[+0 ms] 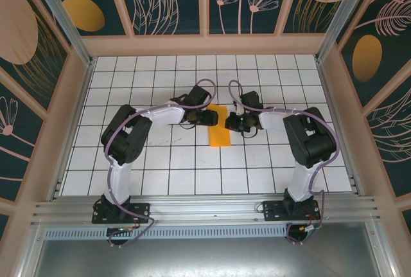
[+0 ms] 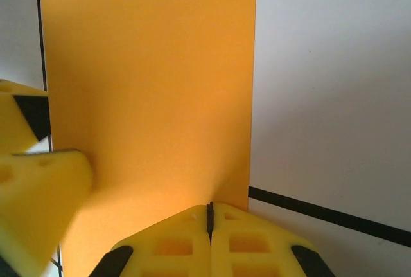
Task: Fold a paper plane with a square sheet of paper (fold left side to right side)
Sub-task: First fold the square sheet of paper in half at the center of the table.
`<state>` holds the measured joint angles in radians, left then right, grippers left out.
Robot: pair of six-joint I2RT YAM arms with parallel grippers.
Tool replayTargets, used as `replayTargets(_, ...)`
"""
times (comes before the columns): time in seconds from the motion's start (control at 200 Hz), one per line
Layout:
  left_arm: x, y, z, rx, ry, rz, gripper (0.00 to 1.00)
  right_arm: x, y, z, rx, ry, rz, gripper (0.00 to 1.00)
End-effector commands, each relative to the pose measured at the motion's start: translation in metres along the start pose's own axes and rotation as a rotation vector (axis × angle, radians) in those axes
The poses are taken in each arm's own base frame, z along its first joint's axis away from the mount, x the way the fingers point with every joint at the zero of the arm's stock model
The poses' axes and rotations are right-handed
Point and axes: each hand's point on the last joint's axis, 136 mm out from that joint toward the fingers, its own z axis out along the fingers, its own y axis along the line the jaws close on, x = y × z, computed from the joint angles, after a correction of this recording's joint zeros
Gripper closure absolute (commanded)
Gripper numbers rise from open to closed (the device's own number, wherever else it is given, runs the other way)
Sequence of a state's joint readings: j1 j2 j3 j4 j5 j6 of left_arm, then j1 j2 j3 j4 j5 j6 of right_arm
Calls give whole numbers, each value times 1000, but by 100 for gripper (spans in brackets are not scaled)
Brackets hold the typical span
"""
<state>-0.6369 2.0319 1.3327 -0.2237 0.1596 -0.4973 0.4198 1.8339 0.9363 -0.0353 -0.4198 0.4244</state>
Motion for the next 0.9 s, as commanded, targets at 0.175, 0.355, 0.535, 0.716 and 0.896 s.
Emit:
replayTargets(0.175,-17,-53,-51,368,-93,-8,49,26,-24,14,94,91,26,97)
replayTargets(0.355,6,-67,-34,514,3,-54,61,24,-23,14,92,89,25,97)
replayTargets(0.535,21,-69,-17,538,70,-63,63,24,-22,14,92,91,24,97)
replayTargets(0.716,40,-40,9,398,126,-89,63,26,-24,14,106,100,18,97)
replayTargets(0.896,55,-19,17,311,135,-107,64,28,-27,13,119,108,15,98)
